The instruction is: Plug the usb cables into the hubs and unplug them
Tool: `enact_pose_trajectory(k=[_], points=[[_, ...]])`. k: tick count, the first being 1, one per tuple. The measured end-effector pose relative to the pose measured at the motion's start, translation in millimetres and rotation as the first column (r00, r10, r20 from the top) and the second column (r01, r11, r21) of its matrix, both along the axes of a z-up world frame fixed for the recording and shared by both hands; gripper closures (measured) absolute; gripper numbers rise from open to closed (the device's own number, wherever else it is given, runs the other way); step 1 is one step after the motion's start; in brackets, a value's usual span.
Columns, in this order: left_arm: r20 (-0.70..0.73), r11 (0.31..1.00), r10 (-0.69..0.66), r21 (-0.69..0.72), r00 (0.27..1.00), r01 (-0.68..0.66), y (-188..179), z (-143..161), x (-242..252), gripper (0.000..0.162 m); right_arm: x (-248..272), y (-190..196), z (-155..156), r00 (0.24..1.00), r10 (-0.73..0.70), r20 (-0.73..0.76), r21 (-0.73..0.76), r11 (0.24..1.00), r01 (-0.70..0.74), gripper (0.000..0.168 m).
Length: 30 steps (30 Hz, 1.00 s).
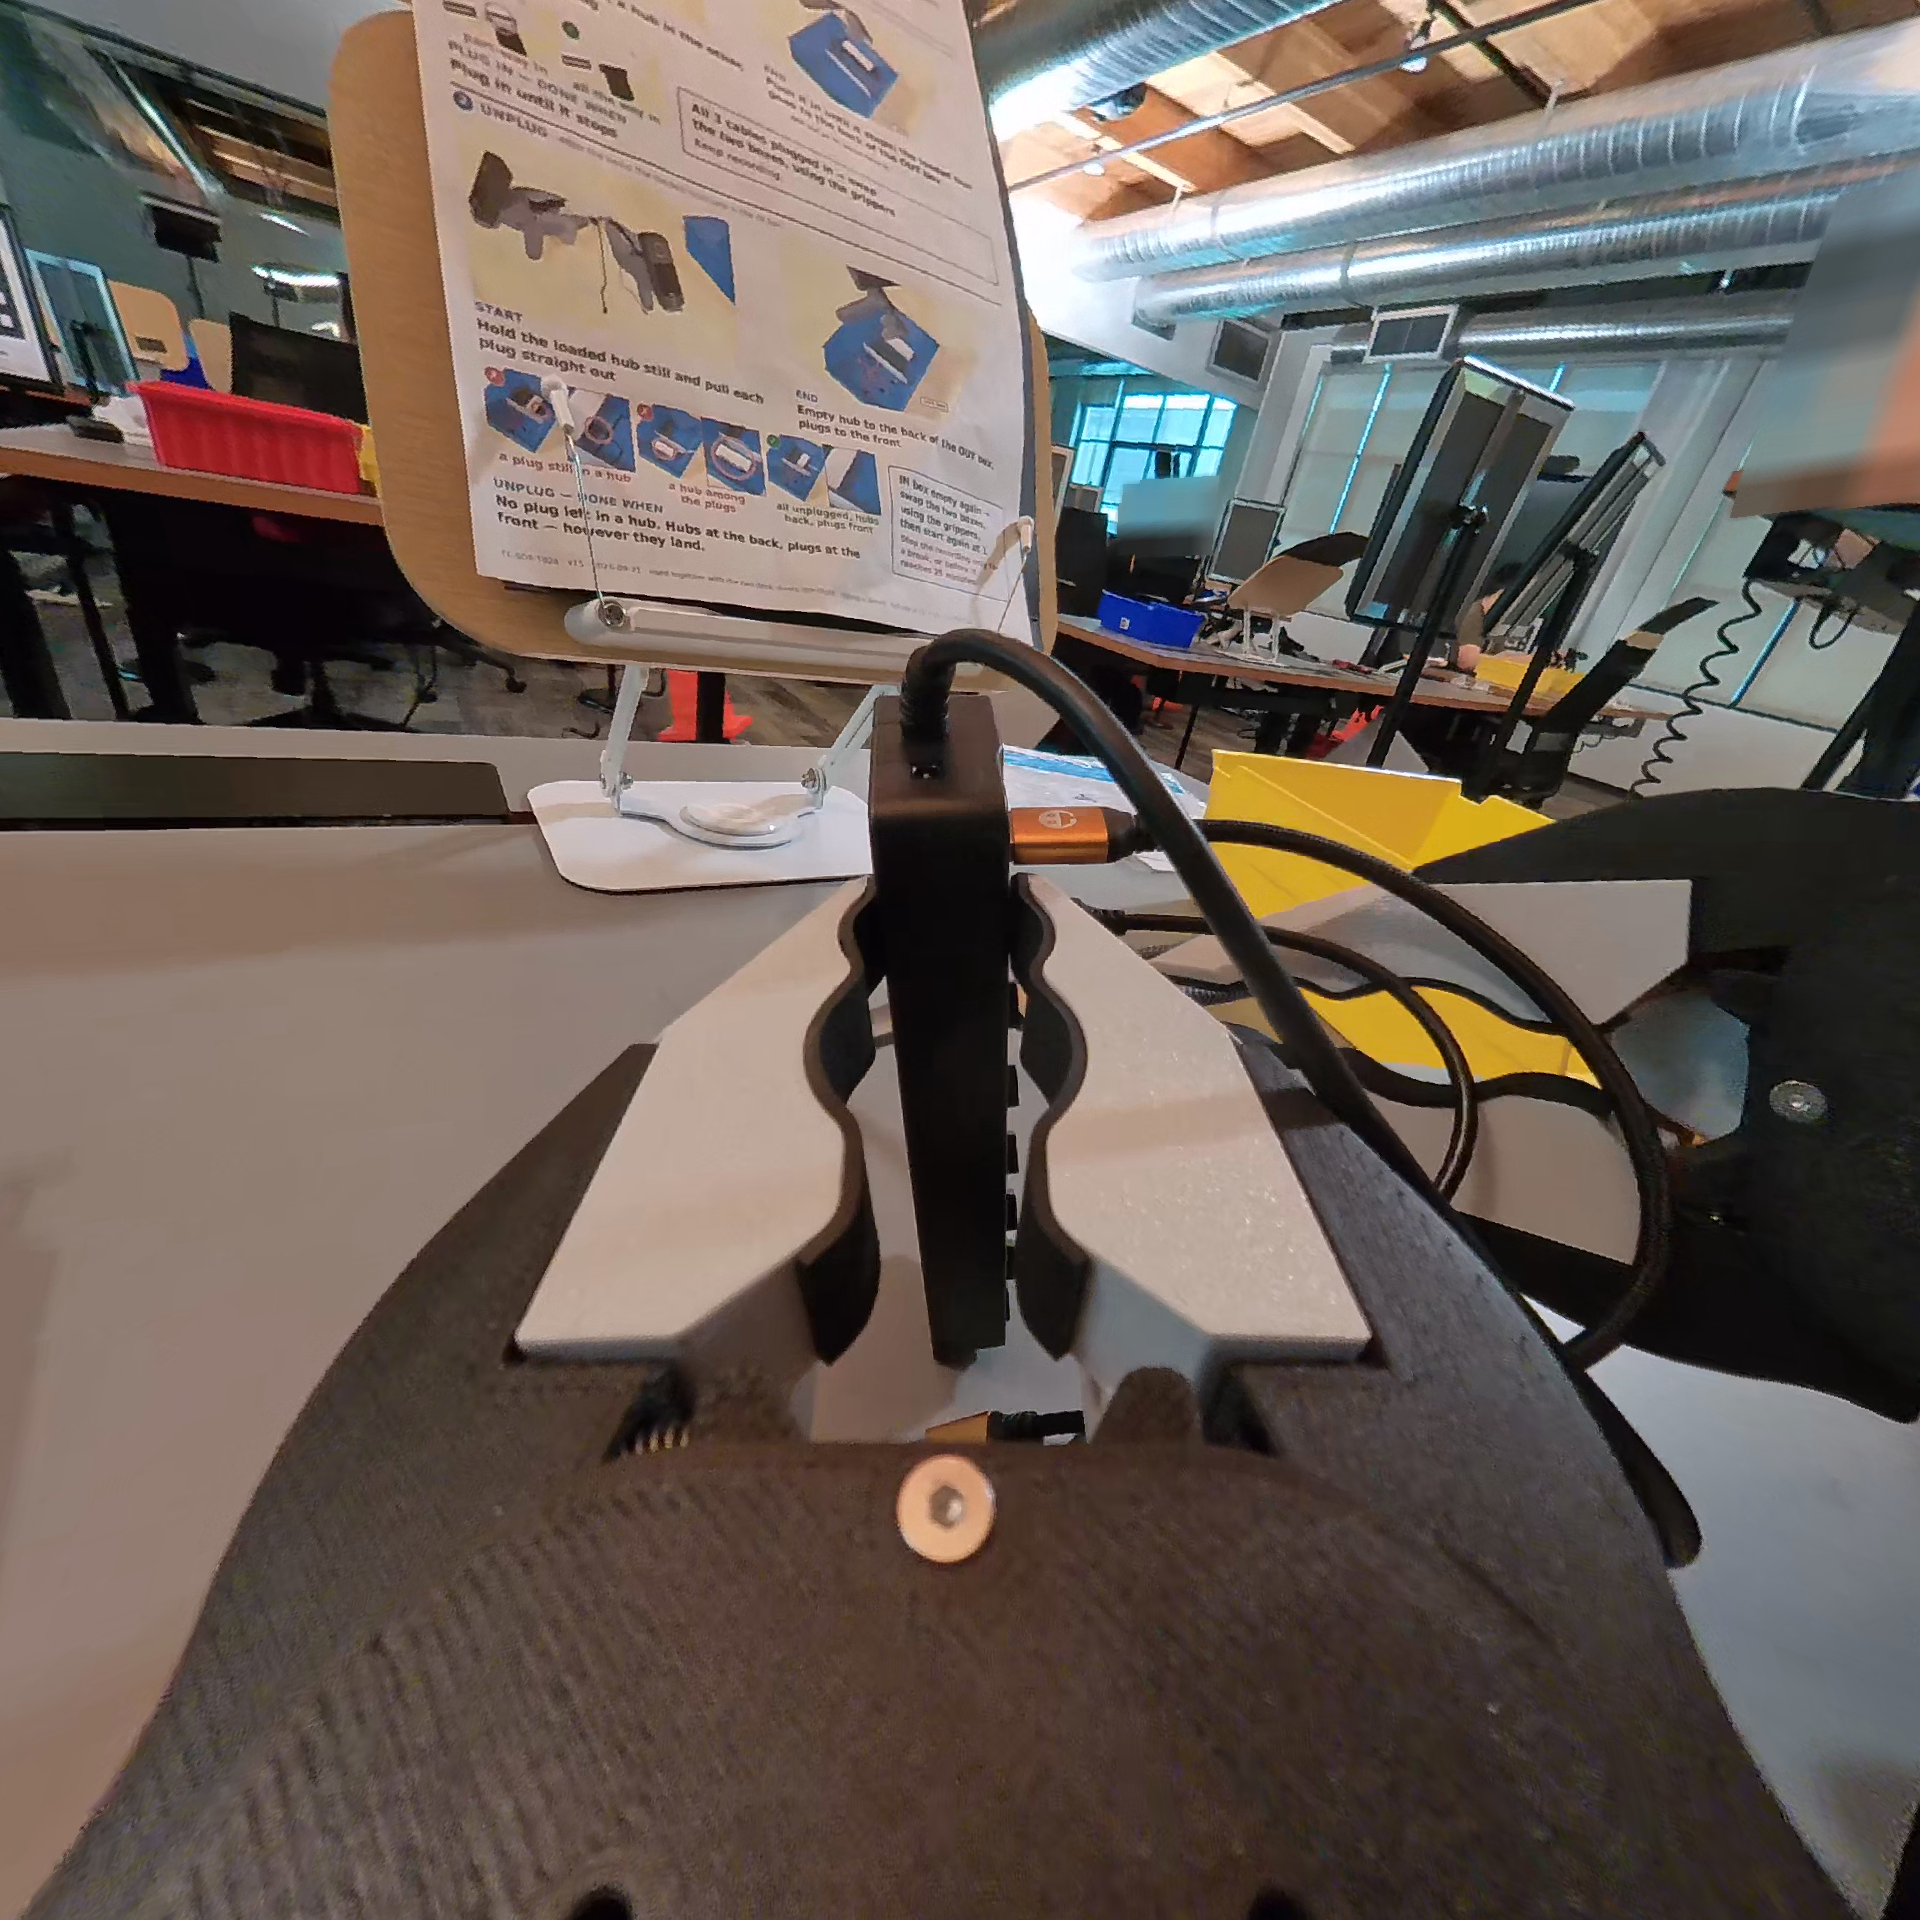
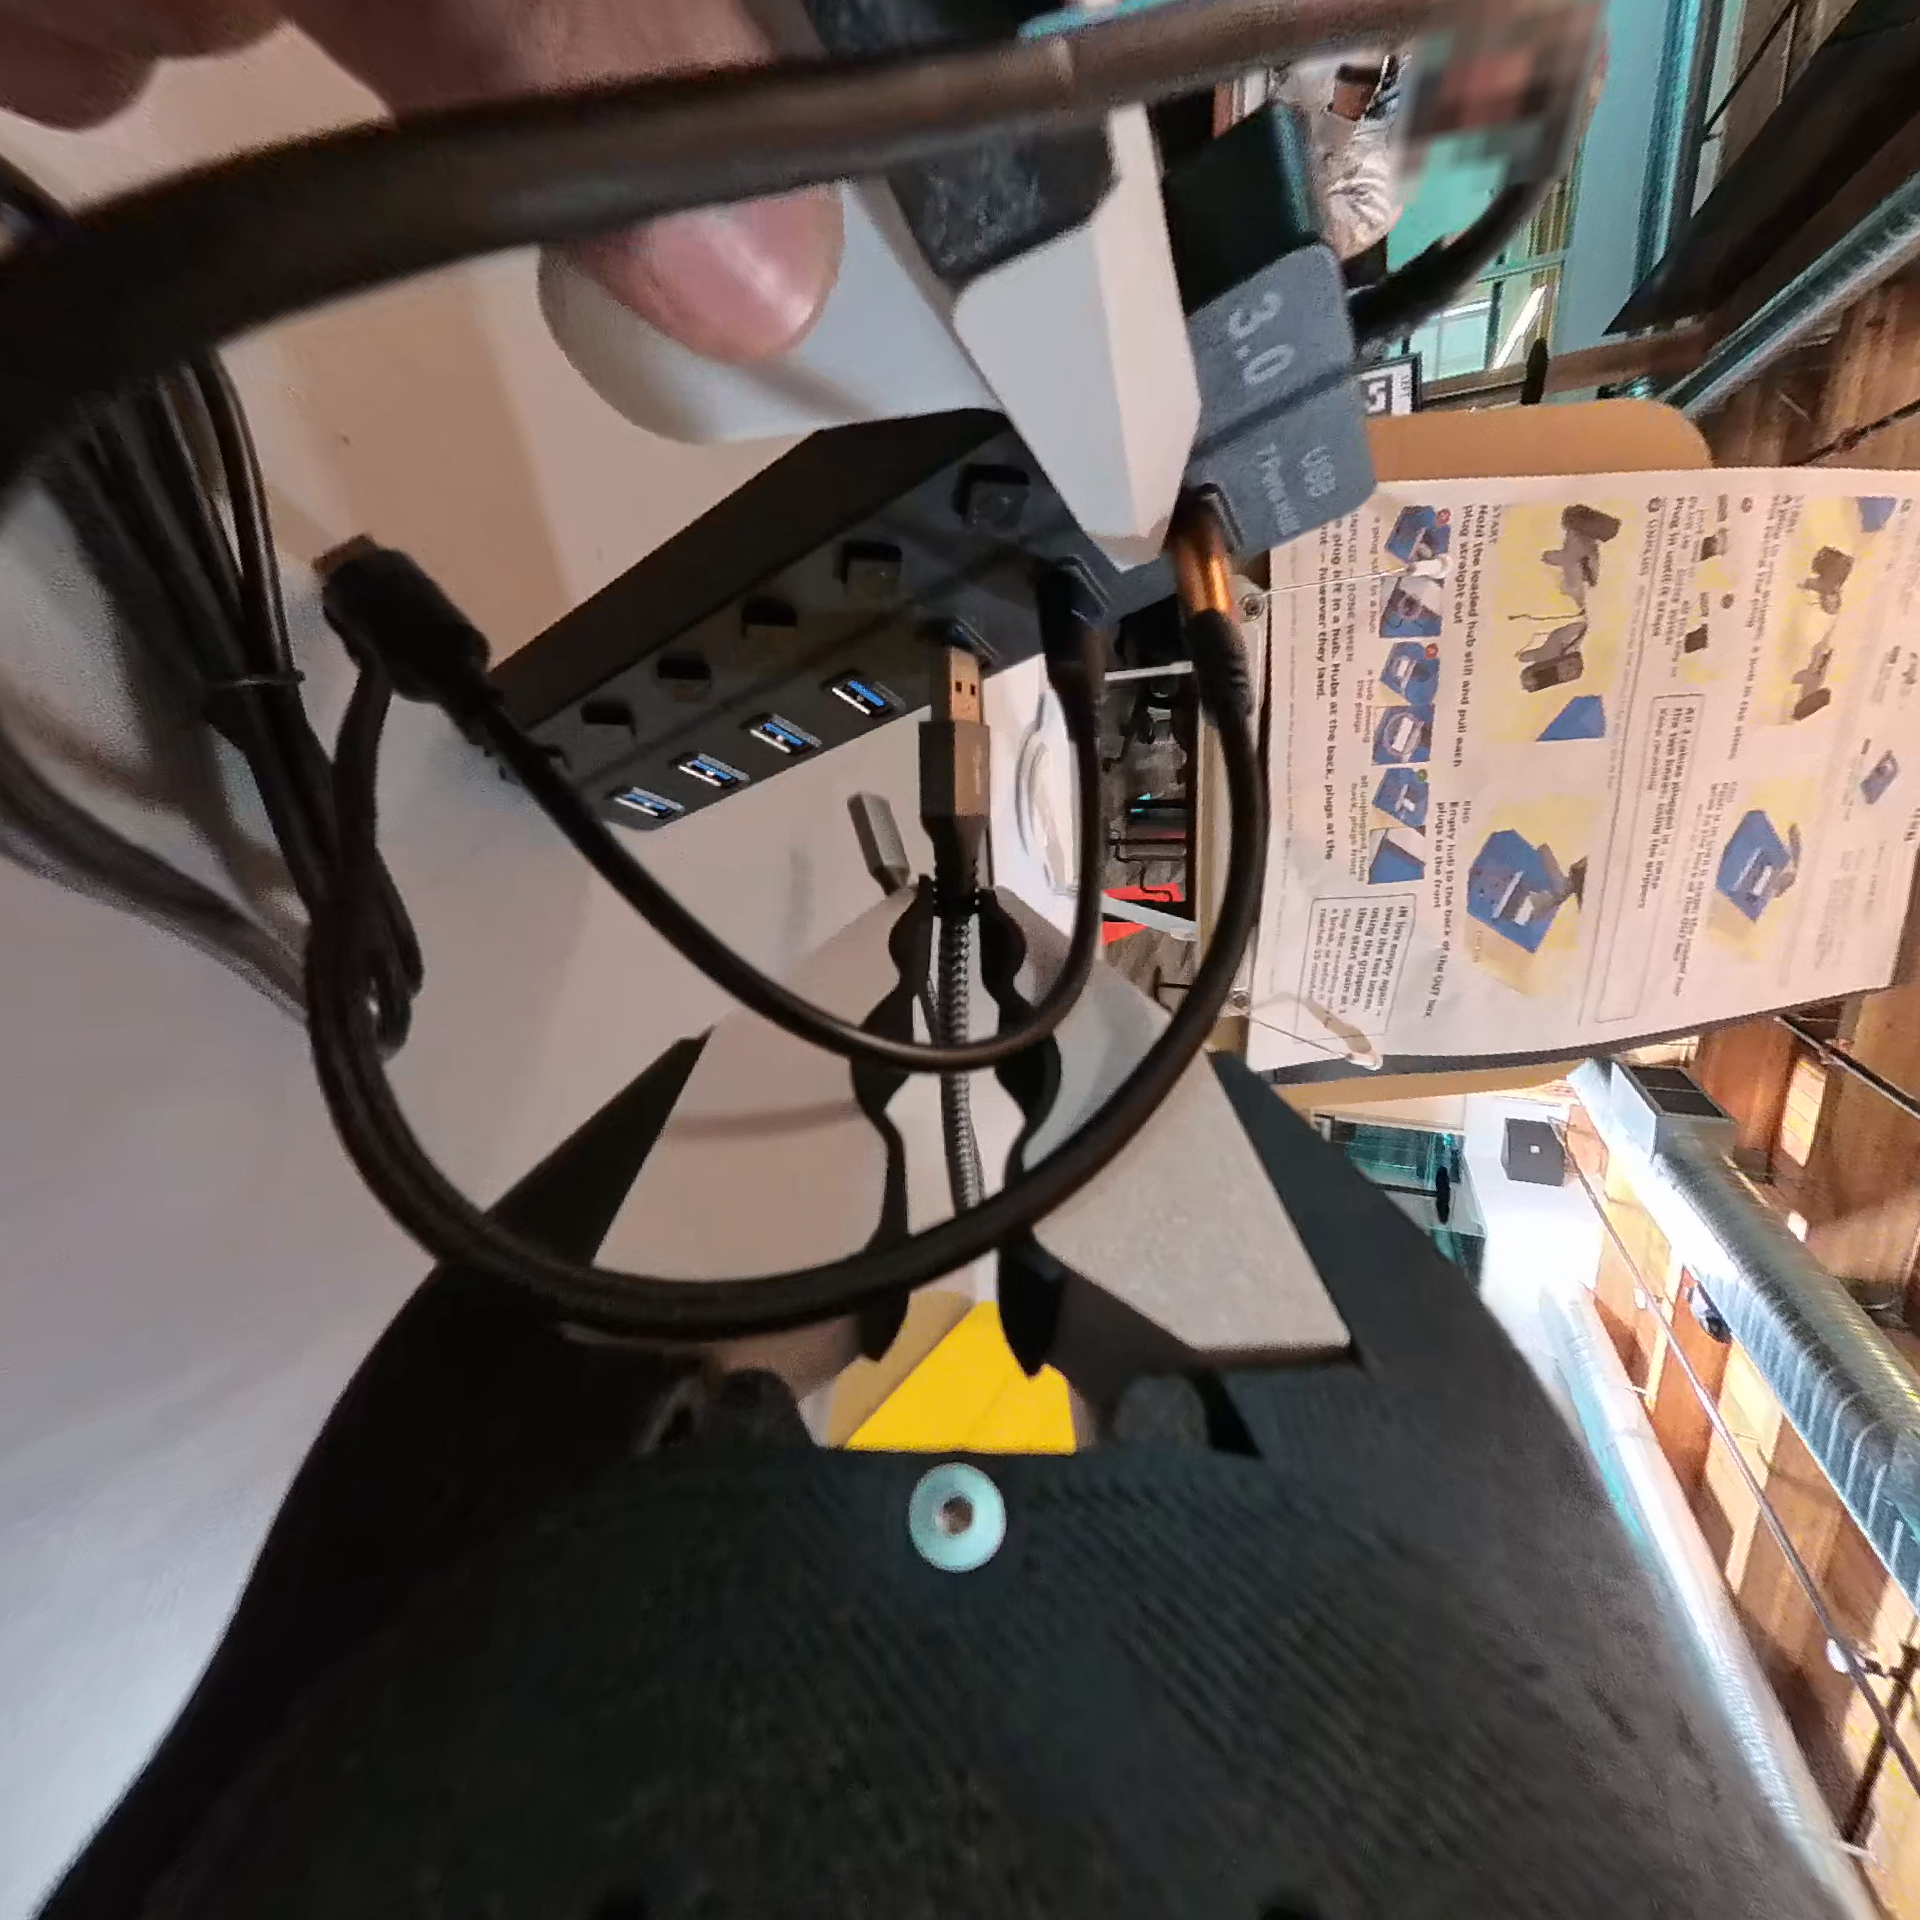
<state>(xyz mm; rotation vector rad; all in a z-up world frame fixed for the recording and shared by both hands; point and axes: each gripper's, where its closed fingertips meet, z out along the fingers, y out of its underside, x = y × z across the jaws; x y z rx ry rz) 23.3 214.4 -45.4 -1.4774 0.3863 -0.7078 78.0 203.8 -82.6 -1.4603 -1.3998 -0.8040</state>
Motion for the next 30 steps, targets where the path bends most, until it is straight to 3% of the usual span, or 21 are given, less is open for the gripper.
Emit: enact_pose_trajectory(k=[9, 17, 20, 24, 30], points=[[0.002, 1.0, 0.008, 0.004, 1.0, -0.008, 0, 0, -1, 0.14, 2, 0, -2, 1.0, -0.016, -0.004, -0.021, 1.0, 0.016, 0.161], [0.055, 0.996, 0.076, -0.052, 0.996, -0.073, 19, -1, -30, 0.14, 17, 4, -33, 0.985, -0.104, -0.139, -0.281, 0.958, 0.061, 0.162], [0.071, 0.994, 0.09, -0.071, 0.993, -0.085, 25, -2, -38, 0.14, 19, 2, -56, 0.948, -0.162, -0.273, -0.461, 0.887, 0.019, 0.161], [0.086, 0.992, 0.1, -0.088, 0.991, -0.092, 30, -3, -47, 0.141, 6, -8, -78, 0.829, -0.272, -0.488, -0.677, 0.718, -0.163, 0.16], [0.159, 0.987, 0.088, -0.15, 0.983, -0.064, 37, -7, -58, 0.141, -4, -10, -82, 0.7, -0.288, -0.653, -0.685, 0.62, -0.384, 0.149]])
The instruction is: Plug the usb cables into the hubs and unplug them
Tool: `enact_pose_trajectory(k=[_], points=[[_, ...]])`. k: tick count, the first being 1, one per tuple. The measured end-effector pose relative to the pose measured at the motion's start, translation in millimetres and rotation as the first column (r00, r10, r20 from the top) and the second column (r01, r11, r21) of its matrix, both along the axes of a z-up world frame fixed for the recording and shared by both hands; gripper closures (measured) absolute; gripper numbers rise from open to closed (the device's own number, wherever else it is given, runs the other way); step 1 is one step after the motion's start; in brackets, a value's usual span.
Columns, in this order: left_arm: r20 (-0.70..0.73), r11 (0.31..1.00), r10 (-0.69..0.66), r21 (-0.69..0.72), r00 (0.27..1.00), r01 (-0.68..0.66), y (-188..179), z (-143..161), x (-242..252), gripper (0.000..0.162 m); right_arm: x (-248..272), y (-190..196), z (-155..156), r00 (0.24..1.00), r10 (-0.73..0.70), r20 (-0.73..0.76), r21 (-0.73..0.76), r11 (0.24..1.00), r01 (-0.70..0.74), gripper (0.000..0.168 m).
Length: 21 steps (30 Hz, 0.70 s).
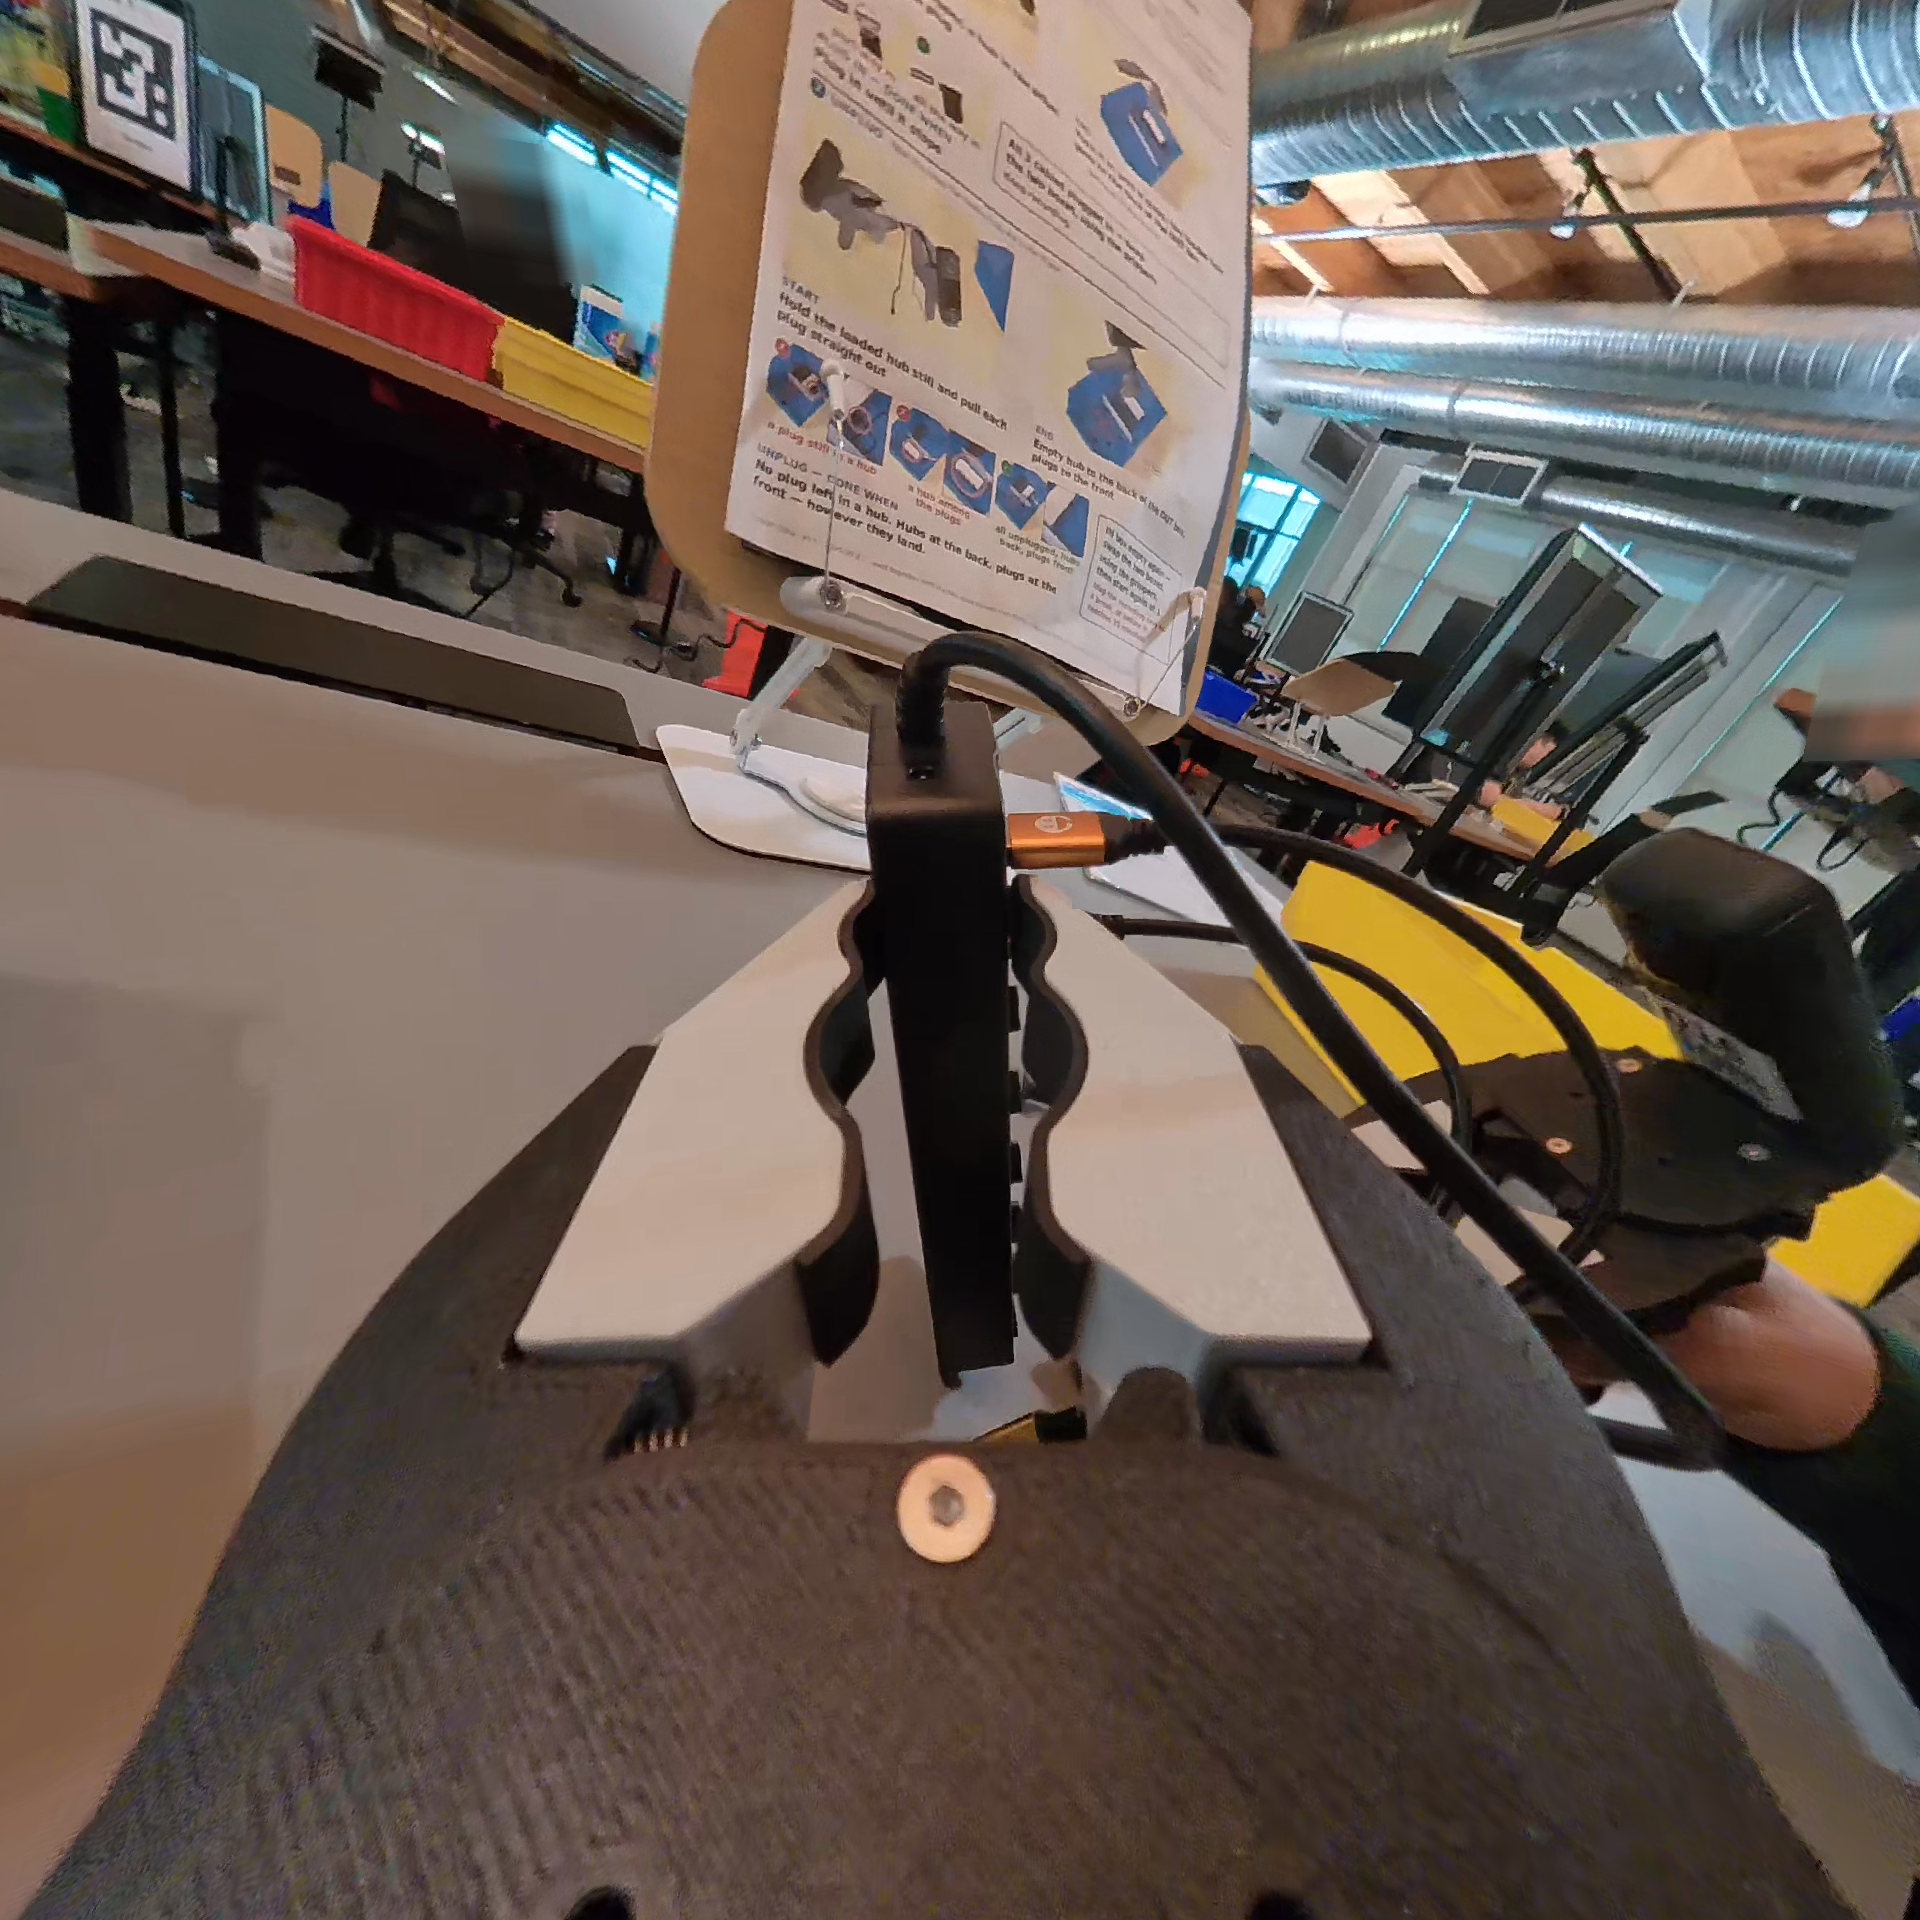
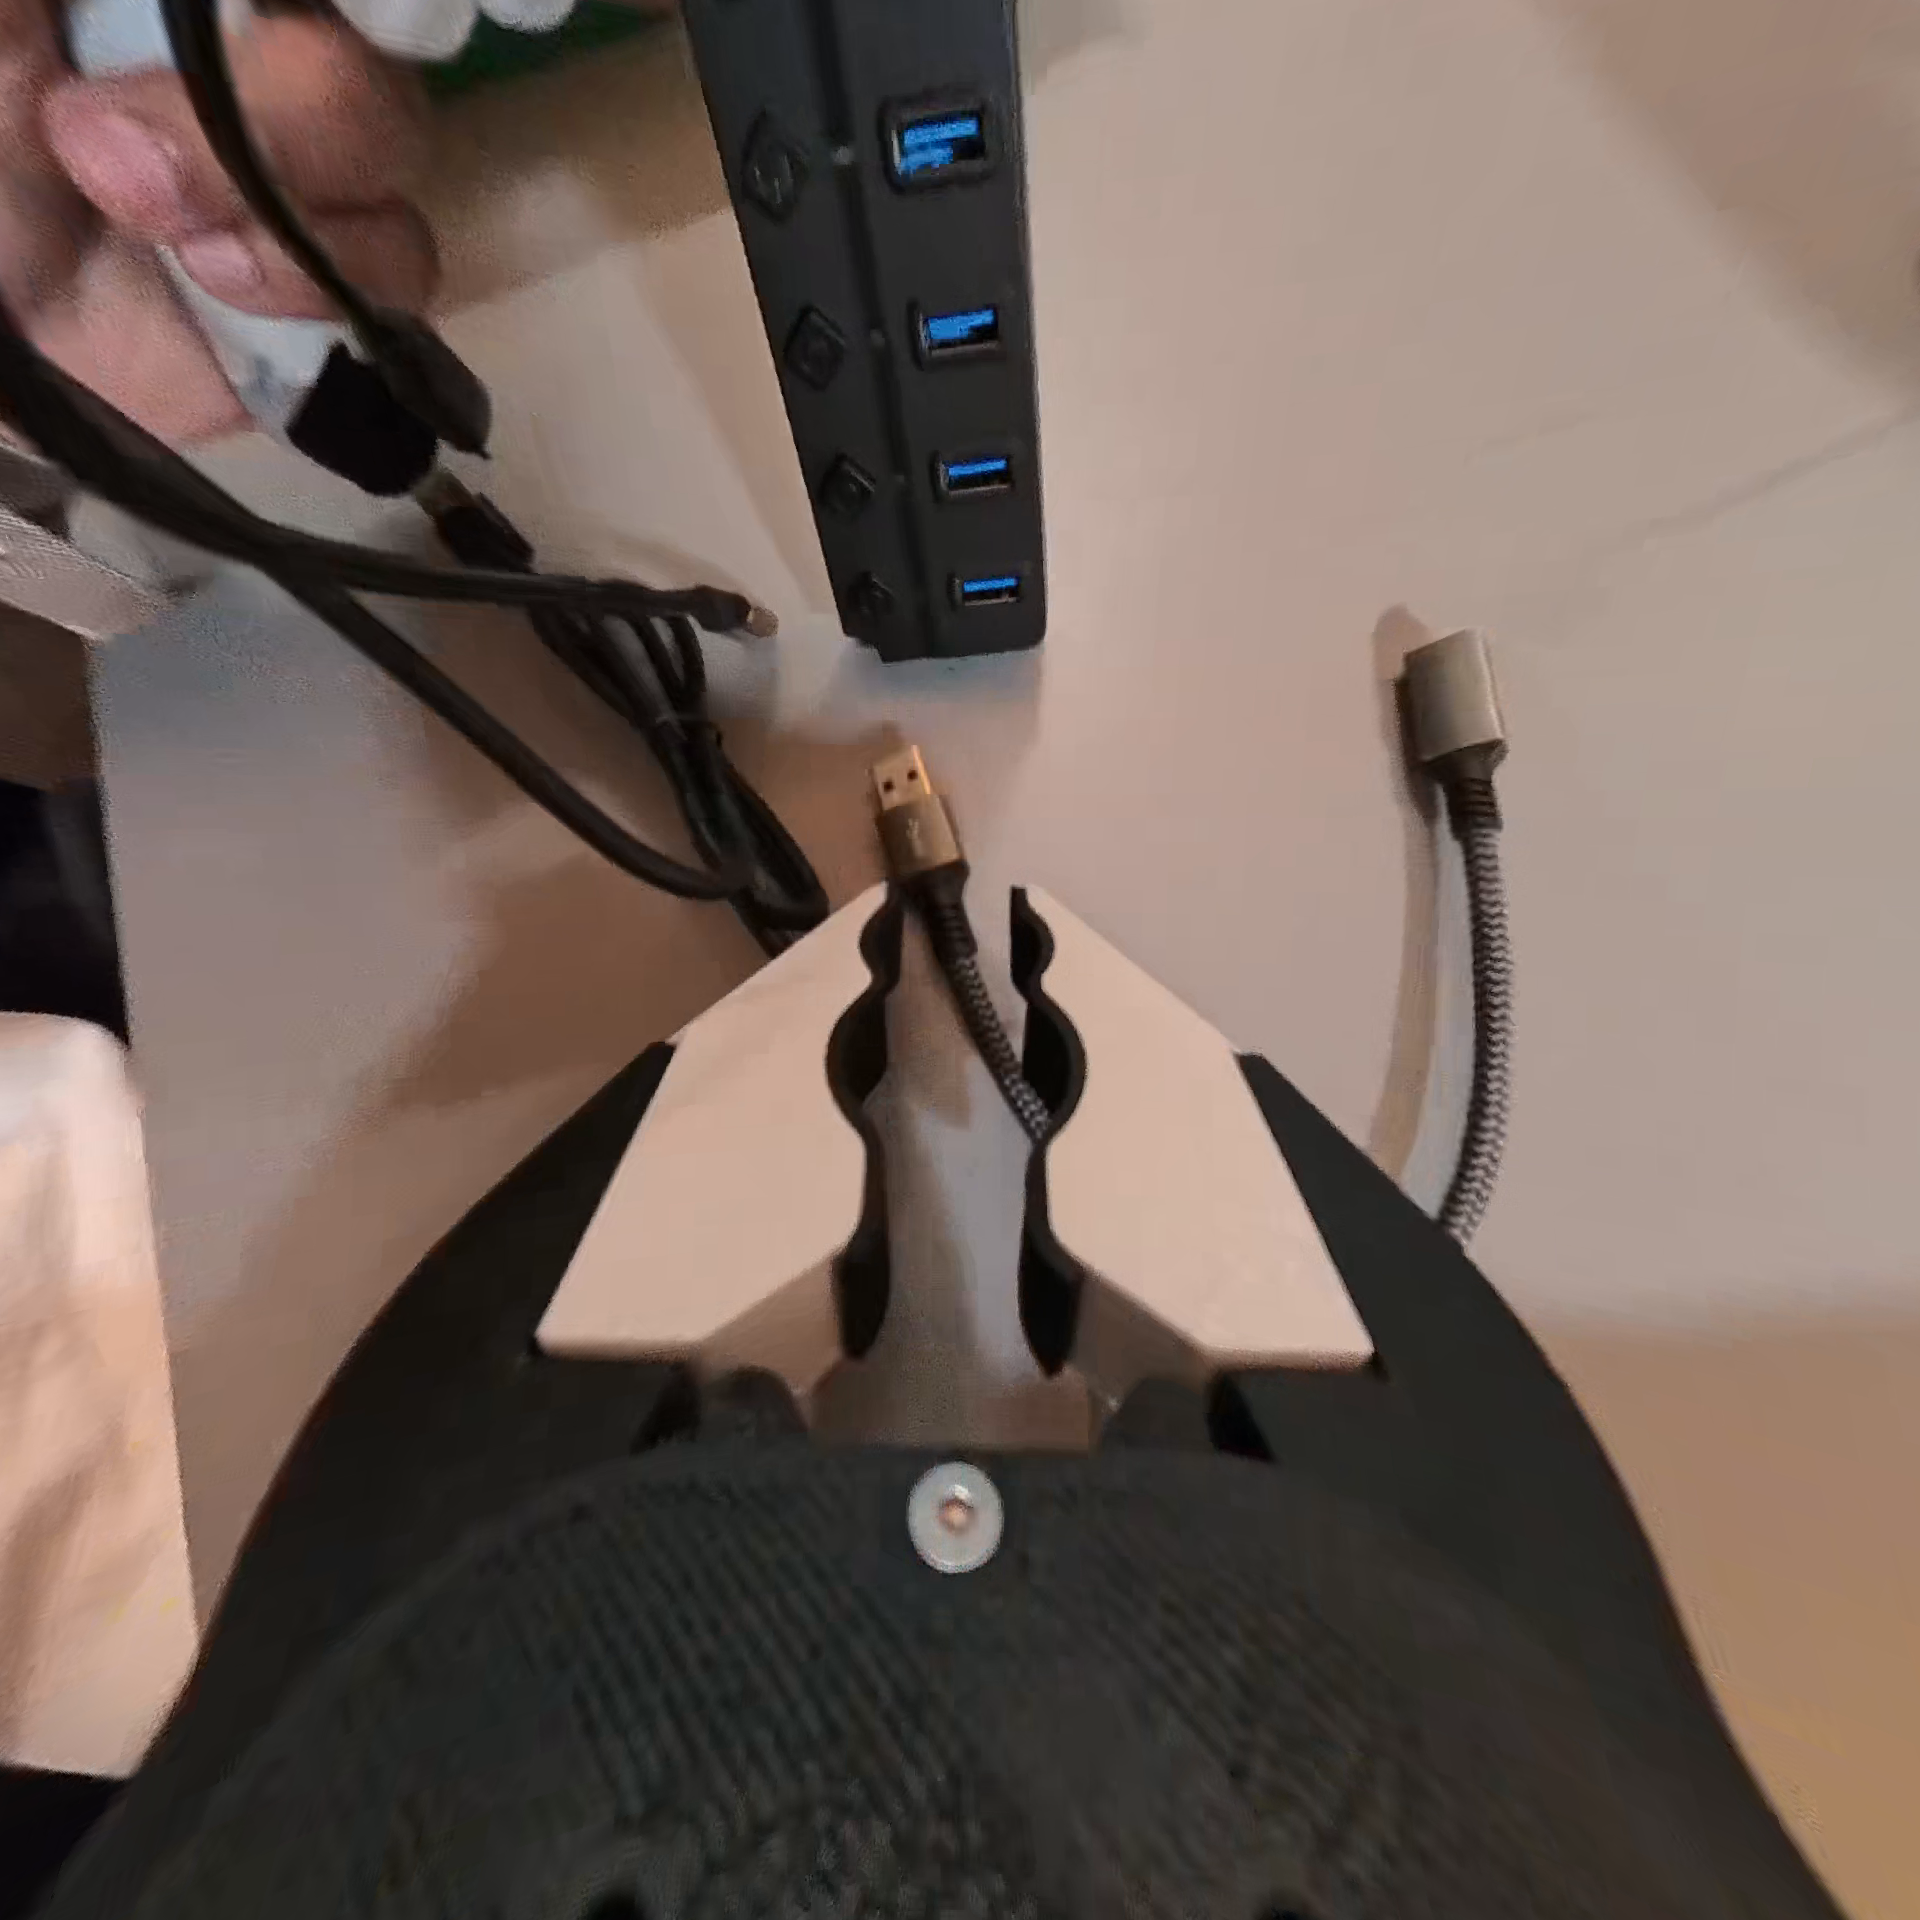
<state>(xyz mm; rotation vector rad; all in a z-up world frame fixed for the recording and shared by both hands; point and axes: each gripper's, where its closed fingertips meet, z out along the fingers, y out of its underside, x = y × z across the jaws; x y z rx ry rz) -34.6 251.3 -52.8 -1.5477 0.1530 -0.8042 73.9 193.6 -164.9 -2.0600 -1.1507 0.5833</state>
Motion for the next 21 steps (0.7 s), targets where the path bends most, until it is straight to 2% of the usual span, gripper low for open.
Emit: enact_pose_trajectory(k=[4, 12, 21], points=[[0.033, 1.0, -0.003, -0.018, 0.999, 0.003, 2, -1, -3, 0.141, 1, 5, 2, 0.995, -0.002, -0.096, -0.015, 1.0, 0.001, 0.142], [0.03, 0.992, -0.122, 0.035, 0.992, 0.121, -10, 6, 16, 0.14, -4, -2, -18, 0.997, 0.066, -0.028, -0.021, 0.998, -0.067, 0.137], [0.03, 0.987, -0.156, 0.039, 0.987, 0.155, -14, 6, 24, 0.141, -5, -1, -18, 0.998, 0.06, -0.012, -0.008, 0.998, -0.06, 0.159]])
